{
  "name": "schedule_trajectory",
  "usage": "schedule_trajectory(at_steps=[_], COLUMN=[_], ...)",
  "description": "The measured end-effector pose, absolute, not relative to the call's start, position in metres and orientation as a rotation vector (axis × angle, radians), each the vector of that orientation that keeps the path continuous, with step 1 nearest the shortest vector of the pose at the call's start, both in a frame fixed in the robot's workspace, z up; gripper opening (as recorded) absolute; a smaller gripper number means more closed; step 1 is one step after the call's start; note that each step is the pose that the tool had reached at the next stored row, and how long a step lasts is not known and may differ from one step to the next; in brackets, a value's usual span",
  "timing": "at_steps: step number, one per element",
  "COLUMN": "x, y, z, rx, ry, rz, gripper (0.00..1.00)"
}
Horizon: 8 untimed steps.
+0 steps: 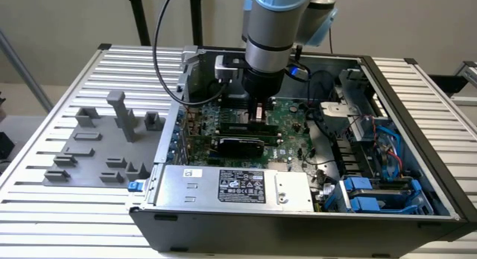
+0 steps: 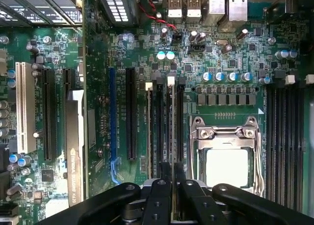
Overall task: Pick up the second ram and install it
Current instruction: 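Insert the second ram into the second slot, then press down the second ram until it locks into place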
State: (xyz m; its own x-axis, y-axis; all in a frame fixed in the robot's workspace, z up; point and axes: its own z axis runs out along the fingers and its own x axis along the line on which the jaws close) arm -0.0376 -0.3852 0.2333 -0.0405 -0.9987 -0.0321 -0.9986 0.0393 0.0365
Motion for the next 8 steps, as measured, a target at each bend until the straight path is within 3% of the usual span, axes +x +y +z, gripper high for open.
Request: schedule_trajectory(at_steps=[8], x=[-0.0375], y=[-0.3851], z=[0.2302], rx=[2.177], ry=[-2.258], rz=[-0.073], gripper=[0.0])
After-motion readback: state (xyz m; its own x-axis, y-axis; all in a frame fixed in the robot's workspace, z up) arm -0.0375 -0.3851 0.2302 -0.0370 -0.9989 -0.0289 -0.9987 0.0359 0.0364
